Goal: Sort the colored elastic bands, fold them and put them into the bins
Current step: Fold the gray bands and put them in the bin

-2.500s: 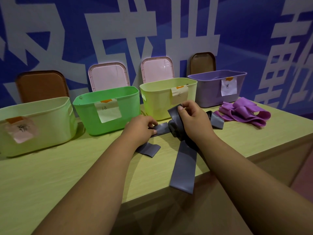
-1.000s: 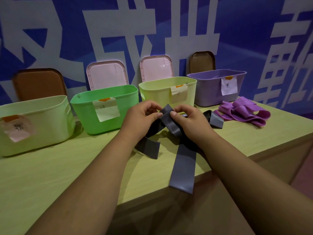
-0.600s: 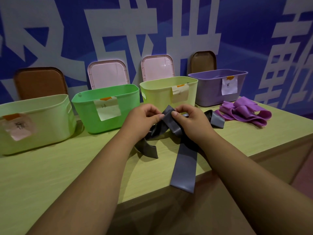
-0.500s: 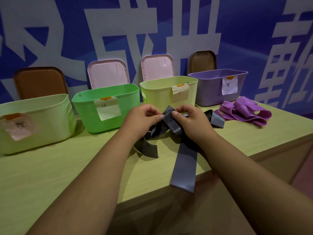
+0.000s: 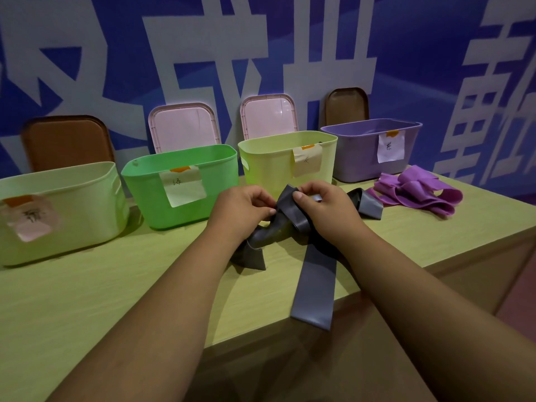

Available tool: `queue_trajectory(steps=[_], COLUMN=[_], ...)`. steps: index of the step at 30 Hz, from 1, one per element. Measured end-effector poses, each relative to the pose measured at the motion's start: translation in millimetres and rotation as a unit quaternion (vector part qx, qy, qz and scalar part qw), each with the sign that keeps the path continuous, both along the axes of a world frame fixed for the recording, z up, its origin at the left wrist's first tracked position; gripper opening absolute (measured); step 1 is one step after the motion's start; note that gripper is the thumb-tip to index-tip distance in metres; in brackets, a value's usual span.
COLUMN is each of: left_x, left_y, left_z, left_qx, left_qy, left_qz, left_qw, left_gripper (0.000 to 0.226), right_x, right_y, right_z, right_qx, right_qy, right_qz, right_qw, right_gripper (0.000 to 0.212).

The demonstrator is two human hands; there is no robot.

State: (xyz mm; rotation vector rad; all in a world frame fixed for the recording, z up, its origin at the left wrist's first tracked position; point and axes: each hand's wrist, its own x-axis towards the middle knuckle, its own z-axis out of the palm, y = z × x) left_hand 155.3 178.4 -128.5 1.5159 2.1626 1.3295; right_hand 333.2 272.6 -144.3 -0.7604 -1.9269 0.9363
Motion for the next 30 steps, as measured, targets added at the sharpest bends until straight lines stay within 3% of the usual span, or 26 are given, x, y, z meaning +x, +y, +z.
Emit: queue_trajectory(steps=[30], left_x=[5.6], left_y=[0.6], left_z=[2.3], left_qx=[-0.015], left_qy=[0.053], left_qz=[0.041], left_qw=[0.998], left_gripper=[0.02], right_x=[-2.4], right_y=[3.5], right_z=[-0.2], right_qx=[0.004], right_qy=[-0.035], right_qz=[-0.034], right_qw=[0.999], right_gripper=[0.017])
